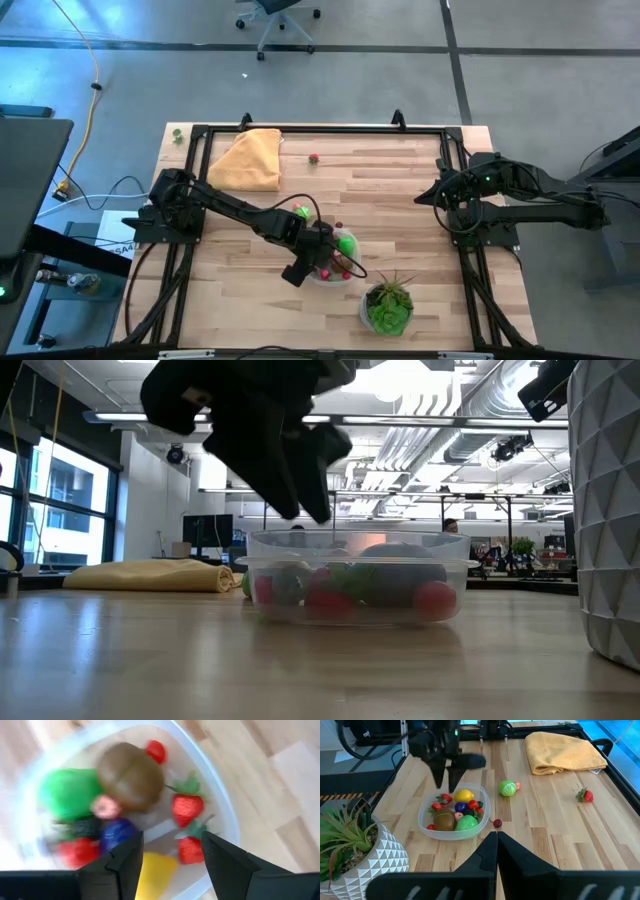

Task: Pick and placing Produce into tupperware
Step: Put the green cabbage into the transparent bin

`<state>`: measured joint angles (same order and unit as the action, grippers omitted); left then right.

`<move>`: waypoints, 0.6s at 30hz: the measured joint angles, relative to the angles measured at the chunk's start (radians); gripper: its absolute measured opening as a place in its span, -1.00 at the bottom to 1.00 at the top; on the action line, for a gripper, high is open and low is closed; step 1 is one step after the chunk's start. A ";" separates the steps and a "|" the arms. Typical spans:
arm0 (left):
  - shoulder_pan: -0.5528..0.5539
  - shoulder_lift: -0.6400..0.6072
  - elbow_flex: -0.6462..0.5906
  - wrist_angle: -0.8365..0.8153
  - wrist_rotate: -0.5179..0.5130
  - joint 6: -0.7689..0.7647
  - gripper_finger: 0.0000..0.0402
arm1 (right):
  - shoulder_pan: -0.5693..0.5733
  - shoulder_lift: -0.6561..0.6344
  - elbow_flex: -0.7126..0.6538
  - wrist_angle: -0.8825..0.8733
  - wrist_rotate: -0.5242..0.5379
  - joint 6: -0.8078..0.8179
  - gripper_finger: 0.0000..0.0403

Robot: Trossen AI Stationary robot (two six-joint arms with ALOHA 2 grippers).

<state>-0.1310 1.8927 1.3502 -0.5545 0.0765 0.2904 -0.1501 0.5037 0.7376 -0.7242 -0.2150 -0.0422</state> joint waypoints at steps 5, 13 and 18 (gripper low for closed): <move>0.000 -0.001 0.163 -0.257 -0.139 0.067 -0.15 | 0.000 0.000 0.000 0.000 0.000 0.000 -1.00; 0.025 -0.022 0.343 -0.531 -0.328 0.098 -0.23 | 0.000 0.000 0.000 0.000 0.000 0.000 -1.00; 0.085 -0.076 0.350 -0.601 -0.339 0.069 -0.23 | 0.000 0.000 0.000 0.000 0.000 0.000 -1.00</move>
<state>-0.0457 1.8170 1.7005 -1.1559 -0.2626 0.3597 -0.1497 0.5037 0.7376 -0.7241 -0.2153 -0.0426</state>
